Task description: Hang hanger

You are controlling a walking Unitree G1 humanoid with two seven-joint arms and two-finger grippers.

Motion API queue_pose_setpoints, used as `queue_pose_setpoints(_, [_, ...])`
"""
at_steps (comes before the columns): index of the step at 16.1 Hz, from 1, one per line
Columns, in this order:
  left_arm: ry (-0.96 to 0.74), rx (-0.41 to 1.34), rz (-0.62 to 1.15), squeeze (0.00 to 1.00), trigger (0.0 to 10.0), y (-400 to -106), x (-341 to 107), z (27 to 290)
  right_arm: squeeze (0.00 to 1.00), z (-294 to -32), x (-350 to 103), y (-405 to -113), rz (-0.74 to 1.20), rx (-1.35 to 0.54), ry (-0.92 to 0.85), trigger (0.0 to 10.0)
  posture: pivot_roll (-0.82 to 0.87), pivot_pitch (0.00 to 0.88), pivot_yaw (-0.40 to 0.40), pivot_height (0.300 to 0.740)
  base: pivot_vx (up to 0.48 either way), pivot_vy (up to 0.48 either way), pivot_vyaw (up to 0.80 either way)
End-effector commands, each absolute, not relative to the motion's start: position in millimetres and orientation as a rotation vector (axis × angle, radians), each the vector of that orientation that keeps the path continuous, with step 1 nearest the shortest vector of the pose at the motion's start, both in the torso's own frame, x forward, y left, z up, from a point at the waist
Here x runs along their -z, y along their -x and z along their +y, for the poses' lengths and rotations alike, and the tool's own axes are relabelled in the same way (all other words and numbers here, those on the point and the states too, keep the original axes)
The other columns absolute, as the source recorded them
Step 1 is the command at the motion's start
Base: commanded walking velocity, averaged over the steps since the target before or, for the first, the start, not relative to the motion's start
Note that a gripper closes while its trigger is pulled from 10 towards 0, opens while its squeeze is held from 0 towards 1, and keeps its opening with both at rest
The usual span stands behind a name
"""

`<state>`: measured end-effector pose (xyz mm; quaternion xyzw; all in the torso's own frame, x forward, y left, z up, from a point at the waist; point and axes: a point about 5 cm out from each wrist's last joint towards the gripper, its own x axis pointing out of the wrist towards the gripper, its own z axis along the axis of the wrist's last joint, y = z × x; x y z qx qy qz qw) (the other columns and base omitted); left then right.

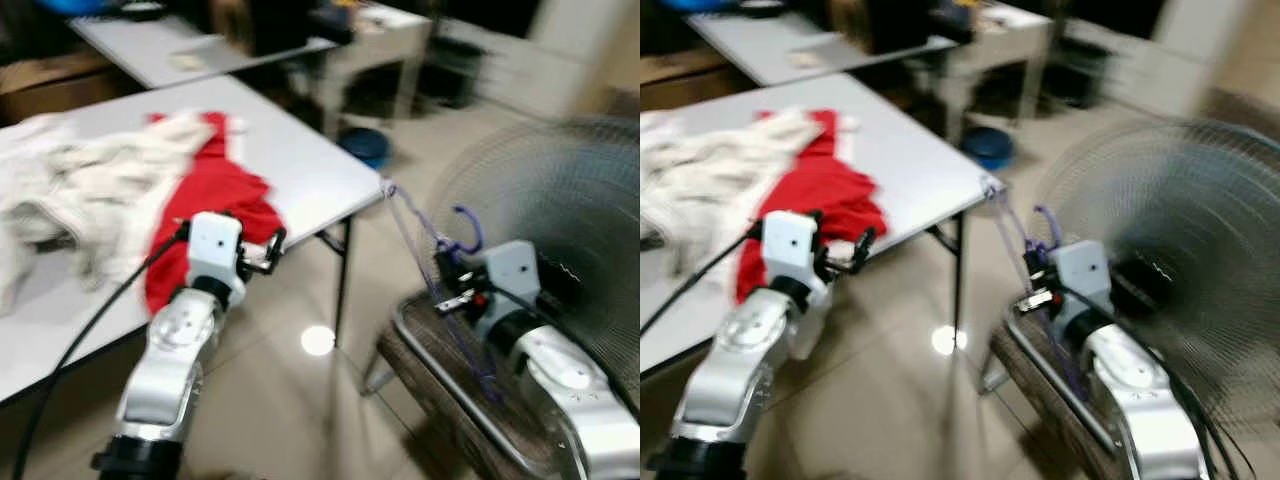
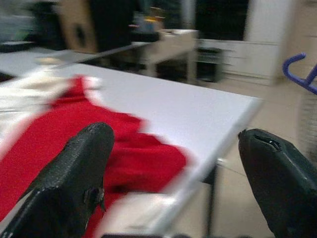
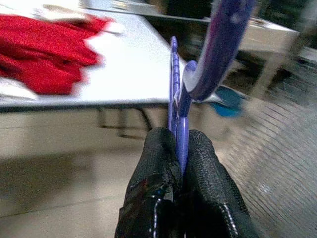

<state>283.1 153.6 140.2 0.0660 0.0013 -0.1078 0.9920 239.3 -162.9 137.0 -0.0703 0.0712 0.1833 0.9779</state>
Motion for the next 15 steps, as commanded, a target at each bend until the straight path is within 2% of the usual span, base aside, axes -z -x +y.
queue_pose_setpoints(1, [-0.155, 0.158, 0.011, 0.88, 10.0, -279.3, -140.1, 170.2, 0.00, -150.8, -141.6, -238.6, 0.108, -0.439, 0.128, 10.0, -0.11, 0.021, -0.038, 0.740, 0.341, 0.000, 0.80])
queue_pose_setpoints(2, [-0.150, 0.152, 0.018, 0.87, 10.0, -277.2, -139.5, 173.6, 0.00, -150.7, -140.9, -237.4, 0.103, -0.439, 0.092, 10.0, -0.11, 0.021, -0.038, 0.740, 0.315, 0.000, 0.00])
queue_pose_setpoints(3, [-0.155, 0.160, 0.038, 0.63, 10.0, -274.1, -136.5, 177.0, 0.00, -152.3, -140.5, -237.6, 0.107, -0.430, 0.076, 10.0, -0.11, 0.024, -0.036, 0.740, 0.000, 0.000, 0.00])
queue_pose_setpoints(4, [-0.188, 0.166, 0.069, 0.48, 10.0, -272.0, -131.9, 181.3, 0.00, -152.7, -140.2, -237.6, 0.109, -0.435, 0.089, 10.0, -0.11, 0.026, -0.035, 0.740, 0.000, 0.000, 0.00])
queue_pose_setpoints(5, [-0.213, 0.160, 0.100, 0.22, 10.0, -271.9, -128.2, 185.6, 0.00, -152.5, -140.1, -237.6, 0.108, -0.442, 0.098, 10.0, -0.10, 0.028, -0.033, 0.740, 0.000, 0.000, 0.00])
queue_pose_setpoints(6, [-0.220, 0.167, 0.119, 0.09, 10.0, -272.4, -126.3, 187.4, 0.00, -152.4, -140.3, -237.8, 0.106, -0.446, 0.100, 10.0, -0.10, 0.028, -0.033, 0.740, 0.000, 0.000, 0.00])
queue_pose_setpoints(7, [-0.198, 0.204, 0.133, 0.00, 6.3, -272.6, -125.3, 185.8, 0.00, -152.4, -140.3, -238.1, 0.103, -0.449, 0.102, 10.0, -0.10, 0.025, -0.032, 0.740, 0.000, 0.000, 0.00])
queue_pose_setpoints(8, [-0.210, 0.219, 0.141, 0.00, 3.8, -272.8, -124.6, 186.0, 0.00, -152.4, -140.4, -238.4, 0.101, -0.449, 0.102, 10.0, -0.10, 0.025, -0.032, 0.740, 0.000, 0.000, 0.00])
queue_pose_setpoints(9, [-0.236, 0.218, 0.164, 0.00, 0.3, -273.5, -122.2, 189.6, 0.00, -153.0, -140.7, -239.6, 0.098, -0.448, 0.103, 10.0, -0.10, 0.024, -0.025, 0.740, 0.000, 0.000, 0.00])
queue_pose_setpoints(10, [-0.248, 0.211, 0.176, 0.00, 0.0, -273.7, -121.1, 193.8, 0.00, -153.8, -141.2, -240.6, 0.095, -0.445, 0.106, 10.0, -0.10, 0.021, -0.021, 0.740, 0.000, 0.000, 0.00])
queue_pose_setpoints(15, [-0.252, 0.259, 0.211, 0.00, 0.0, -274.0, -120.0, 208.5, 0.00, -153.4, -140.2, -242.4, 0.088, -0.451, 0.112, 10.0, -0.09, 0.012, -0.009, 0.740, 0.000, 0.000, 0.00])
